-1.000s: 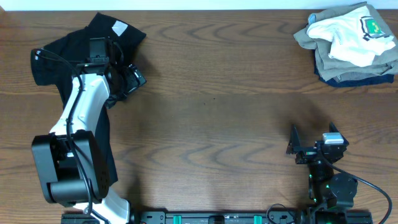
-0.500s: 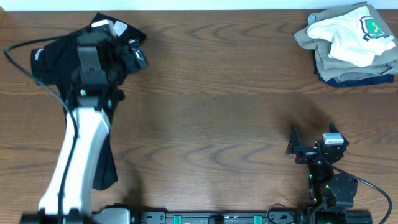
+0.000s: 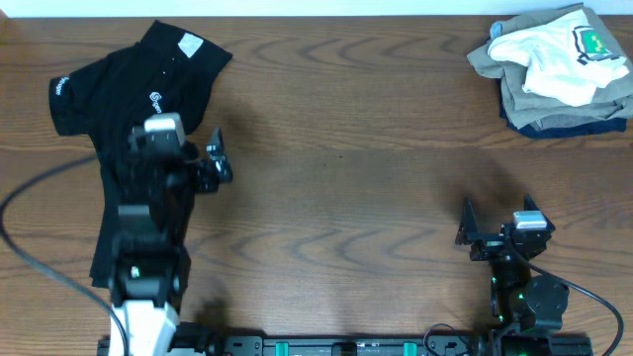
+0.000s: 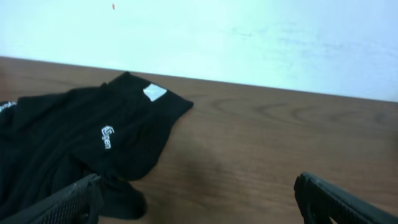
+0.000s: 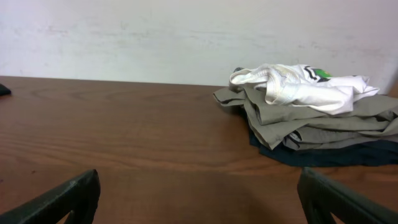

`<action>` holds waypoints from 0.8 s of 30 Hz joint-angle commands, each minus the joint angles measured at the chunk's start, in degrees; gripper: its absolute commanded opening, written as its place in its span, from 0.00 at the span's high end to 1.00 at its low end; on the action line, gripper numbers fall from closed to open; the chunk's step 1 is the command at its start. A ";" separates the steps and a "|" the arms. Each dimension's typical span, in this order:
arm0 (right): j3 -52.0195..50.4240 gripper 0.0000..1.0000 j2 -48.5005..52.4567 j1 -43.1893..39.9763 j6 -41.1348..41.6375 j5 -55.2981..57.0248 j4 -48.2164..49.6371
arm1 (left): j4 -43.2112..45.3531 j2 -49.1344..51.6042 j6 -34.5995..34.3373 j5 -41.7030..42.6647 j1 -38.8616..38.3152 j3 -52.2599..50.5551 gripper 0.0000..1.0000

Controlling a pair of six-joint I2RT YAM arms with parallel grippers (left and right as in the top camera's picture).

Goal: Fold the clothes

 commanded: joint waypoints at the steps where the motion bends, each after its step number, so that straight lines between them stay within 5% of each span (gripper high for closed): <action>1: -0.15 0.01 -0.39 0.48 -0.85 0.55 -0.17 | 3.56 -7.04 0.96 -0.68 0.24 -7.96 0.02; 16: -0.15 0.01 -0.39 0.48 -0.85 0.52 -0.17 | 8.41 -35.78 0.94 -0.63 0.22 -32.41 0.02; 24: -0.15 0.01 -0.39 0.48 -0.85 0.55 -0.17 | -0.59 -41.09 0.98 -0.66 0.22 -32.96 0.02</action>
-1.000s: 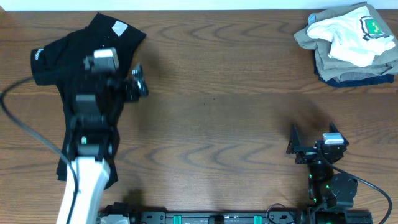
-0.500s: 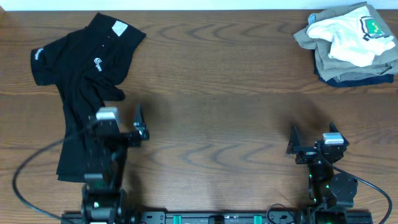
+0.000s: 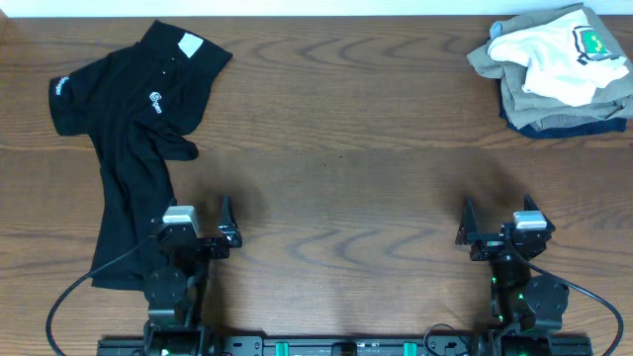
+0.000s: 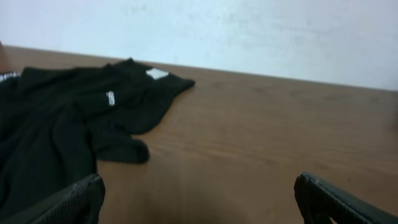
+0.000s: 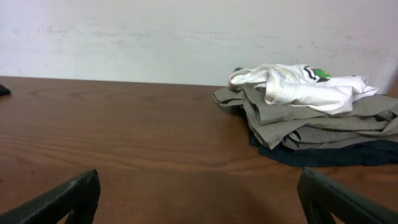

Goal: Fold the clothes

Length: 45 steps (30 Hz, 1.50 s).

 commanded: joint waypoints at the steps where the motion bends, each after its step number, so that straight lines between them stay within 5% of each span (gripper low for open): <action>1: -0.15 0.00 -0.42 0.48 -0.85 0.42 -0.15 | -3.54 -2.14 0.76 -0.66 0.22 -0.13 0.02; 45: -0.15 0.01 -0.42 0.48 -0.85 0.44 -0.17 | -6.49 -6.91 0.74 -0.48 -1.22 -0.13 0.02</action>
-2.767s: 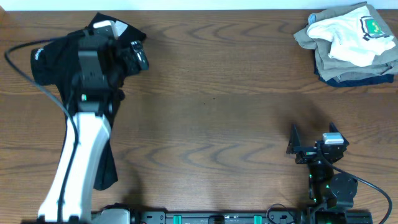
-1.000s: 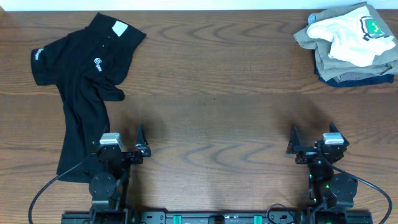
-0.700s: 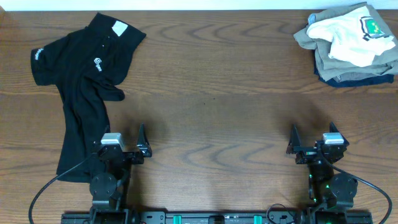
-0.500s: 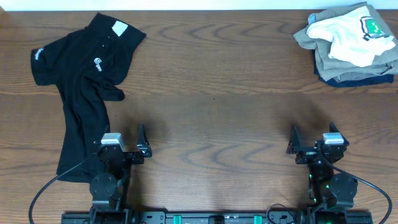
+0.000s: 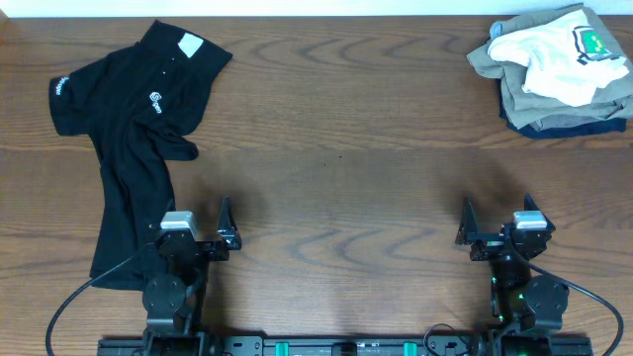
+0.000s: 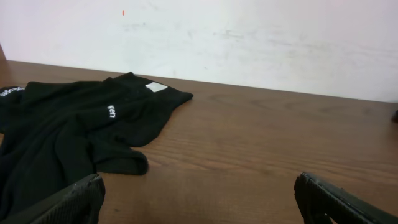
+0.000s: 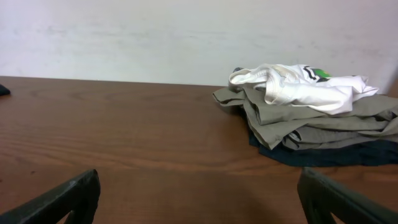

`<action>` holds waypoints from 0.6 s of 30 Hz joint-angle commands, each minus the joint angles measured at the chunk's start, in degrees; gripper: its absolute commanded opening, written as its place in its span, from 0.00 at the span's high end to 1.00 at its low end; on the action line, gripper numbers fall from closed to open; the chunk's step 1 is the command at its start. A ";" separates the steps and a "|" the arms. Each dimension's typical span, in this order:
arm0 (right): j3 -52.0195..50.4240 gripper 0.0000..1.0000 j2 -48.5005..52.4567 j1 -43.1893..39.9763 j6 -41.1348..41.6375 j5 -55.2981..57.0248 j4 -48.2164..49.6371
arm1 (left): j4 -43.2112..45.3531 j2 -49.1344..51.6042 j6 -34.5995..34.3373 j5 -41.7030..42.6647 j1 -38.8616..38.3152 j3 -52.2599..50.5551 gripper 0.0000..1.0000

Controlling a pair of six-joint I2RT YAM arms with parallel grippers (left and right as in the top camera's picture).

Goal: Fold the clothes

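Observation:
A black polo shirt point(image 5: 129, 129) lies crumpled and unfolded at the table's left, its white neck label up; the left wrist view shows this shirt point(image 6: 62, 137) ahead and to the left. My left gripper point(image 5: 193, 229) rests open at the front edge beside the shirt's lower hem, holding nothing. In the left wrist view the left gripper point(image 6: 199, 202) shows only bare wood between its fingers. My right gripper point(image 5: 499, 227) sits open at the front right; in its own view the right gripper point(image 7: 199, 199) is empty too.
A pile of clothes point(image 5: 554, 69) lies at the back right corner: a white shirt with a green logo on grey and navy garments, the same pile point(image 7: 311, 118) showing in the right wrist view. A pale wall runs behind the table.
The left arm has settled slightly lower at the front edge; its camera now sees the shirt a bit farther off. Shirt, pile and right arm are unchanged.
My left gripper first stood open out over the black shirt's middle, empty. It was then back at the front edge, with the shirt left lying crumpled. It rests there now. The right arm has stayed parked throughout.

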 commanded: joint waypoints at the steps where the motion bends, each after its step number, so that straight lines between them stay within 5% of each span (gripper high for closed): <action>1: -0.15 0.01 -0.39 0.48 -0.85 0.39 -0.15 | -2.69 -0.42 0.72 0.09 -0.28 -0.44 0.02; 18: -0.15 0.01 -0.39 0.48 -0.85 0.42 -0.15 | -2.69 -0.42 0.70 0.09 -0.28 -0.44 0.02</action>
